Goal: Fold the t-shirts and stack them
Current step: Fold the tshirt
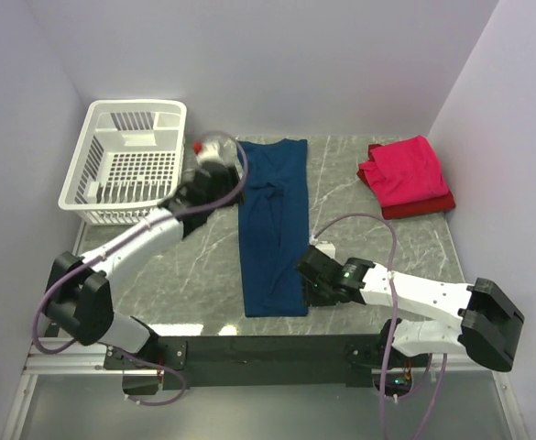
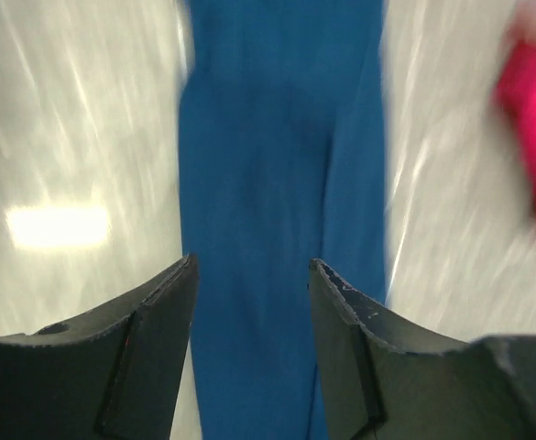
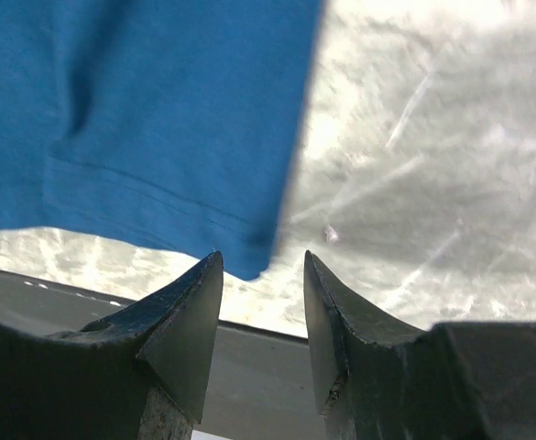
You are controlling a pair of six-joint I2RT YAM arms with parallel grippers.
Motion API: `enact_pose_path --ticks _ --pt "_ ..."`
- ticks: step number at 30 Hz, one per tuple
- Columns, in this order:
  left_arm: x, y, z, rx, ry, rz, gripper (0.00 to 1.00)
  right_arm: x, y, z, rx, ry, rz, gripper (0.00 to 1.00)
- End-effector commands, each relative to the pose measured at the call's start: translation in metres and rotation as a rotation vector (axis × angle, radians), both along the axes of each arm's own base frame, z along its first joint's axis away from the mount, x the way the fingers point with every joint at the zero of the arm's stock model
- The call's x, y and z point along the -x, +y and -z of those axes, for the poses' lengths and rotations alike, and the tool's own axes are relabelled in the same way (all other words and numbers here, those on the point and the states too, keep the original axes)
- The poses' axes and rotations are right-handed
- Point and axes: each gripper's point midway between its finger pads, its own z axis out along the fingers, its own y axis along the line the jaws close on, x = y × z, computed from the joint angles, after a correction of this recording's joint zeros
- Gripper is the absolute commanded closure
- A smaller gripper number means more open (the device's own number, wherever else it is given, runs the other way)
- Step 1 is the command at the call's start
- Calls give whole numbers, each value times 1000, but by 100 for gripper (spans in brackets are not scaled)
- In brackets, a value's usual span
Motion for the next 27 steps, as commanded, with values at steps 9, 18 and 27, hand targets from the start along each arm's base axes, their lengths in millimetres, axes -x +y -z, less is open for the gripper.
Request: enact_pose_path --ticks 9,18,27 --pt "198 -25 135 5 443 133 44 5 12 0 -163 -2 50 52" --pt "251 -42 160 120 572 234 44 4 28 8 -188 30 21 52" --pt "277 -53 175 73 642 252 48 8 25 15 -171 49 30 52"
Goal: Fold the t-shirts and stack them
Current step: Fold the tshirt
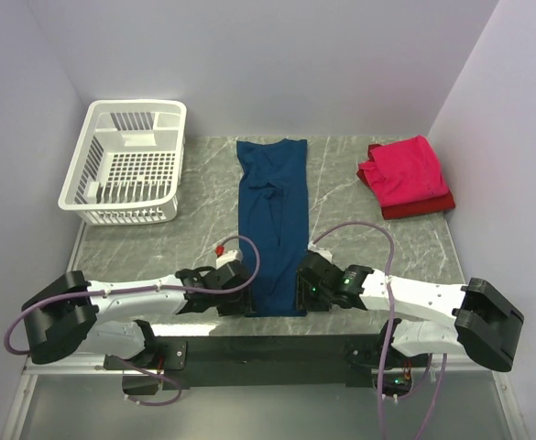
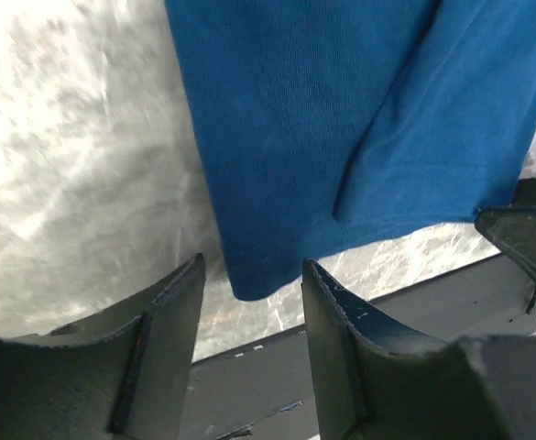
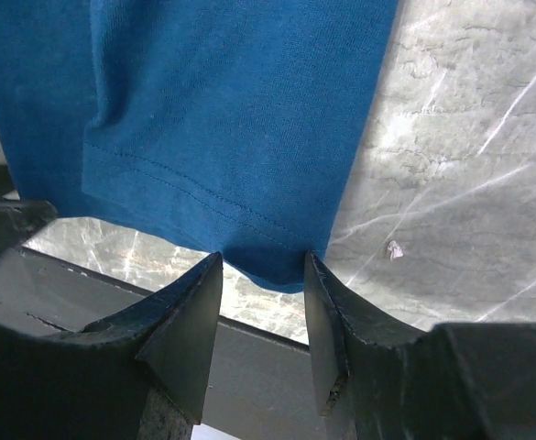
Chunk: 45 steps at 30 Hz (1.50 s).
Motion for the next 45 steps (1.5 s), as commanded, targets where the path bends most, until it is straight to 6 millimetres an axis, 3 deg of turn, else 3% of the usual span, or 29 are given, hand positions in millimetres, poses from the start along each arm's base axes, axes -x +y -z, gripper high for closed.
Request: enact_pose_path --ticks 1,11,19,28,39,45 --pt "7 -10 -3 15 29 -14 48 -5 4 -2 -23 -10 26 52" --pt "17 5 11 -94 45 -51 60 -3 -1 7 5 5 38 52" --pt "11 24 9 -162 2 -96 61 -3 -10 7 35 1 54 52" --pt "7 17 8 -122 -16 -110 61 -3 -22 5 81 -12 69 51" --pt "0 2 0 -44 -48 -116 62 -1 -14 12 46 4 61 51" --pt "2 1 7 -41 -36 -109 64 3 -15 20 47 21 64 52"
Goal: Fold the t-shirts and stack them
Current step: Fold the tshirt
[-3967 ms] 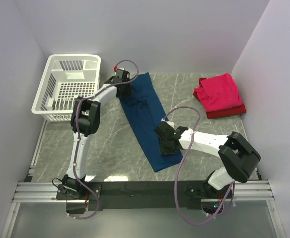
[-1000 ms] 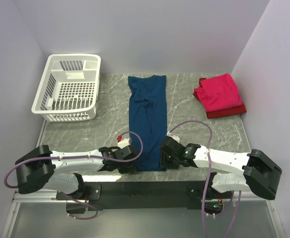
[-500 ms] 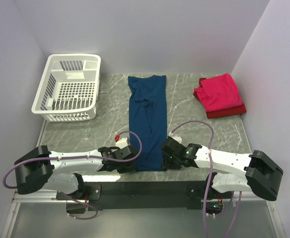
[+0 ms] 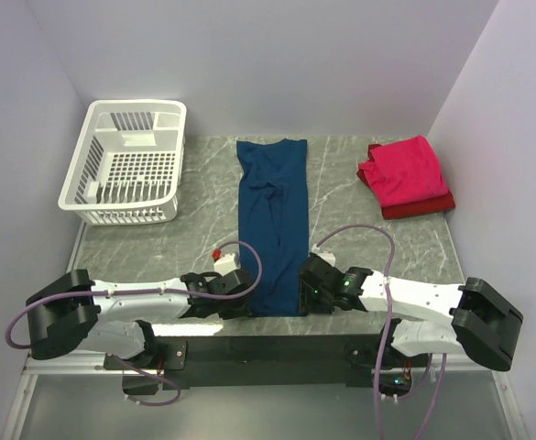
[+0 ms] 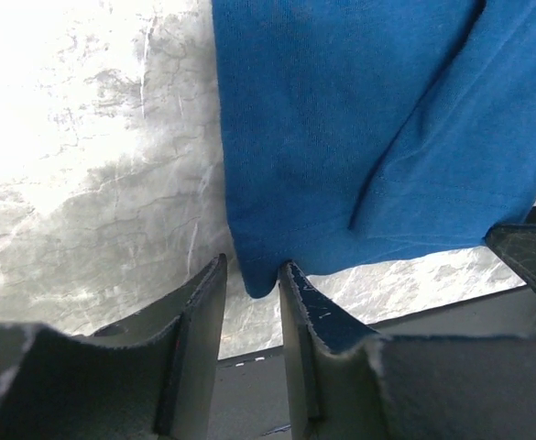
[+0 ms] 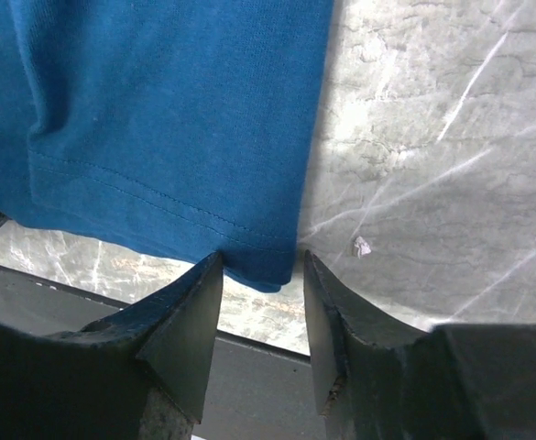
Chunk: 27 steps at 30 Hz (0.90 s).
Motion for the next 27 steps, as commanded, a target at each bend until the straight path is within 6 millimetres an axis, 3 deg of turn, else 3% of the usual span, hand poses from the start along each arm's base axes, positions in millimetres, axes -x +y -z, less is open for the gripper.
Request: enact_pose_path --ticks 1,4,7,8,12,13,16,27 --pt "-2 -4 2 25 -12 -11 65 0 -3 9 3 7 26 53" --pt "1 -3 4 32 -2 -4 71 0 -4 8 2 3 29 57" --pt "4 1 9 14 14 -2 87 0 -3 6 -1 0 22 63" --pt "6 3 10 4 18 0 100 0 -3 6 2 1 20 64" --pt "8 6 12 1 24 12 100 1 -2 7 15 2 -6 78" --pt "11 5 13 3 34 24 100 2 -3 8 23 6 -10 88" --pt "20 5 14 -3 45 80 100 5 -5 6 42 15 -31 100" --pt "64 5 16 -80 76 263 100 43 -17 -3 120 111 -147 100"
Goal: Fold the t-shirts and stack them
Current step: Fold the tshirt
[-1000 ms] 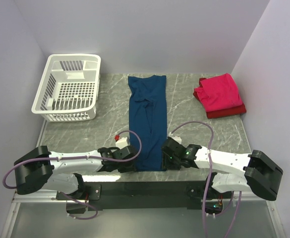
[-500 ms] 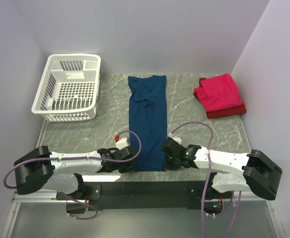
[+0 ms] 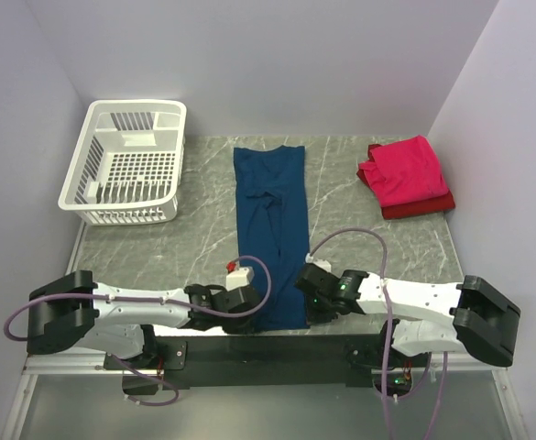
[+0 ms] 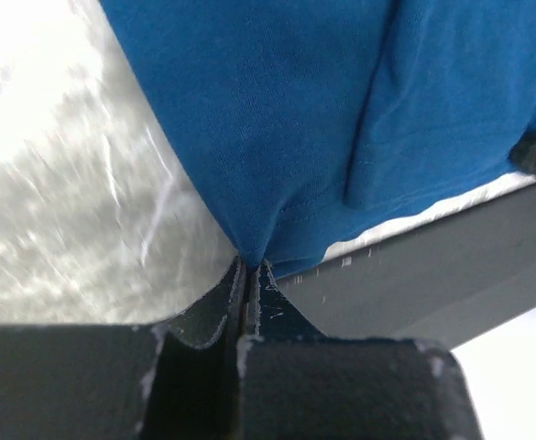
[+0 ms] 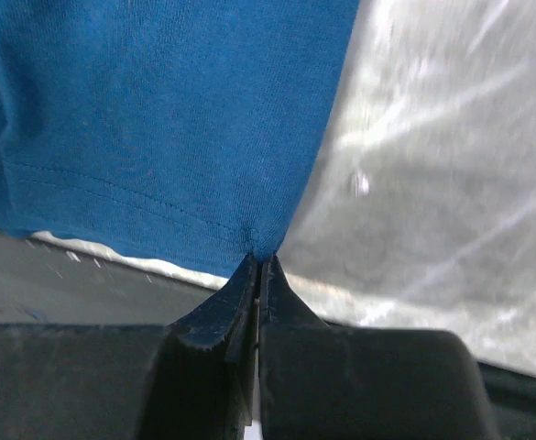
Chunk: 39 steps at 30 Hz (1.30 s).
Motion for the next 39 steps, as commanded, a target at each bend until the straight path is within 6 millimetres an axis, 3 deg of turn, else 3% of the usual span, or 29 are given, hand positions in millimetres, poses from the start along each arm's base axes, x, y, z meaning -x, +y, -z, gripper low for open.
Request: enact_pose_path --ticks 1,3,9,13,15,19,23,29,34,39 --pt "26 19 7 -100 47 66 100 20 -8 -11 41 43 -46 100" --pt "26 21 1 -93 42 36 100 22 -9 -19 37 45 -39 100" --pt "10 13 -51 81 -33 -93 100 7 0 -63 -58 -66 5 100" --pt "-8 4 -67 178 -101 -164 100 -13 10 -76 -78 -143 31 100" --pt "-15 2 -65 189 -111 -174 100 -26 22 -82 -109 -183 37 100" --pt "-47 8 -60 162 -177 -240 100 -55 31 -76 -68 -235 53 100" --pt "-78 12 -59 162 -240 -247 100 -86 42 -85 -64 -306 41 100" --pt "-134 20 -66 122 -335 -265 100 -135 37 -90 -31 -370 79 100" --pt "-177 29 -58 17 -370 -257 100 -176 36 -89 2 -396 79 100" --pt "-221 21 -75 17 -425 -239 100 -212 32 -82 39 -389 101 100"
